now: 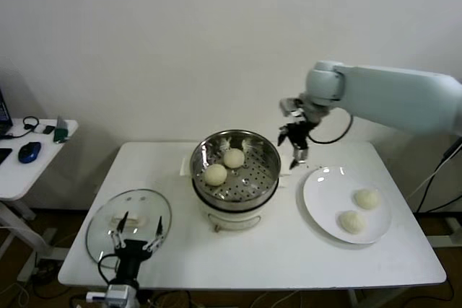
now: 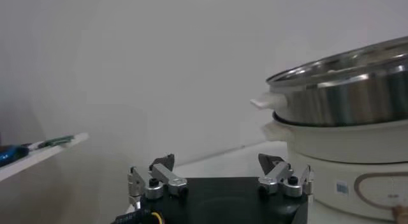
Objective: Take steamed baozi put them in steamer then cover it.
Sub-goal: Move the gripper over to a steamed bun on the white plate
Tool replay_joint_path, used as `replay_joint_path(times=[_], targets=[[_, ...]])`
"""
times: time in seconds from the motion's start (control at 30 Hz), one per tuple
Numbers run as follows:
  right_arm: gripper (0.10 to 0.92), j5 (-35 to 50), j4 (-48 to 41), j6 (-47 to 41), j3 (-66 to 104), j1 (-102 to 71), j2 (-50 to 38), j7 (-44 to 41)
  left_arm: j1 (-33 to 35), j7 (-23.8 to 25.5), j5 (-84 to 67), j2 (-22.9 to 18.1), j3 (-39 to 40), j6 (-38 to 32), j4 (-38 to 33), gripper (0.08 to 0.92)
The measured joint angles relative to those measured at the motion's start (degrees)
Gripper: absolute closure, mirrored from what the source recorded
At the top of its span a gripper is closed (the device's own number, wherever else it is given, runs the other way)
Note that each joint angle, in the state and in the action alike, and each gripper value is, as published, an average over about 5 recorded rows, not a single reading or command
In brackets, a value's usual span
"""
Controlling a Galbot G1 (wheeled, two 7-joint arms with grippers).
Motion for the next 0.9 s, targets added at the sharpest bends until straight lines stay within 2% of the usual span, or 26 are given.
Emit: replay_joint_path(times=[0.43, 0.9], targets=[[0.203, -14.42, 1.71, 1.93, 7.28, -12.34, -16.73, -1.09, 0.65, -0.23, 0.81, -1.03, -0.87, 0.98, -1.03, 0.177], [0.203, -24.39, -2.19, 3.97, 20.40, -30.43, -21.03, -1.00, 1.19, -0.42, 1.52, -1.75, -1.31, 1.21, -1.03, 0.177]])
